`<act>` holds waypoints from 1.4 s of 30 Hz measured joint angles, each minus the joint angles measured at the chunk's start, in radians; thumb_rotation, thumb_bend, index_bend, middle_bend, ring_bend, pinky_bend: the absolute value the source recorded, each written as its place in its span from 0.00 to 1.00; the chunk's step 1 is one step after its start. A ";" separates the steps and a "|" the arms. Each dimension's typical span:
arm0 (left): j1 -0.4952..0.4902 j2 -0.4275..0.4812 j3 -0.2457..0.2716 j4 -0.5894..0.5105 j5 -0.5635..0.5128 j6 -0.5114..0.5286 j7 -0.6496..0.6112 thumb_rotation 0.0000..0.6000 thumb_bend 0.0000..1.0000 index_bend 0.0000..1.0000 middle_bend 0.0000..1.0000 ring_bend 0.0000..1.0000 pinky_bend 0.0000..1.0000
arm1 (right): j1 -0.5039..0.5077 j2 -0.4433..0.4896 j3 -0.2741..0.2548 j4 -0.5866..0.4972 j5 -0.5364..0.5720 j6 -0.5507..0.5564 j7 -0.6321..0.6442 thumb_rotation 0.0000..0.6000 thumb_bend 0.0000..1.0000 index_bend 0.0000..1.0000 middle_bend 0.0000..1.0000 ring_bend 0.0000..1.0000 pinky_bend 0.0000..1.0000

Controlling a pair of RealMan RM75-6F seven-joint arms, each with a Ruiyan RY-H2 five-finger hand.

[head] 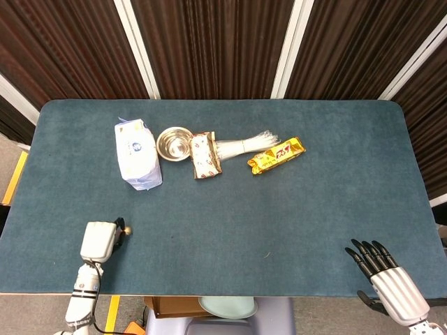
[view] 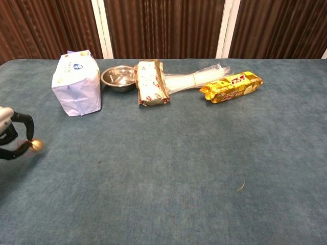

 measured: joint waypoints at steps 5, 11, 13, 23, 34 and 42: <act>0.003 0.041 -0.002 -0.095 0.005 0.015 0.000 1.00 0.42 0.72 1.00 1.00 1.00 | -0.003 0.003 -0.001 0.002 -0.007 0.014 0.011 1.00 0.35 0.00 0.00 0.00 0.00; 0.005 0.067 0.019 -0.151 0.049 0.050 0.010 1.00 0.42 0.73 1.00 1.00 1.00 | 0.001 0.002 0.002 0.002 0.005 -0.001 0.010 1.00 0.36 0.00 0.00 0.00 0.00; -0.003 0.071 -0.013 -0.145 0.017 0.035 0.010 1.00 0.42 0.73 1.00 1.00 1.00 | 0.003 0.002 0.003 -0.001 0.008 -0.005 0.006 1.00 0.36 0.00 0.00 0.00 0.00; -0.013 0.111 0.030 -0.215 -0.032 -0.065 -0.007 1.00 0.42 0.72 1.00 1.00 1.00 | 0.000 0.002 -0.001 -0.001 -0.003 0.003 0.007 1.00 0.36 0.00 0.00 0.00 0.00; -0.026 0.101 0.012 -0.202 -0.066 -0.075 0.029 1.00 0.42 0.72 1.00 1.00 1.00 | 0.000 0.002 -0.001 0.004 -0.008 0.009 0.013 1.00 0.35 0.00 0.00 0.00 0.00; -0.033 0.087 0.022 -0.186 -0.067 -0.081 0.045 1.00 0.42 0.69 1.00 1.00 1.00 | 0.001 0.001 -0.002 0.005 -0.007 0.004 0.007 1.00 0.36 0.00 0.00 0.00 0.00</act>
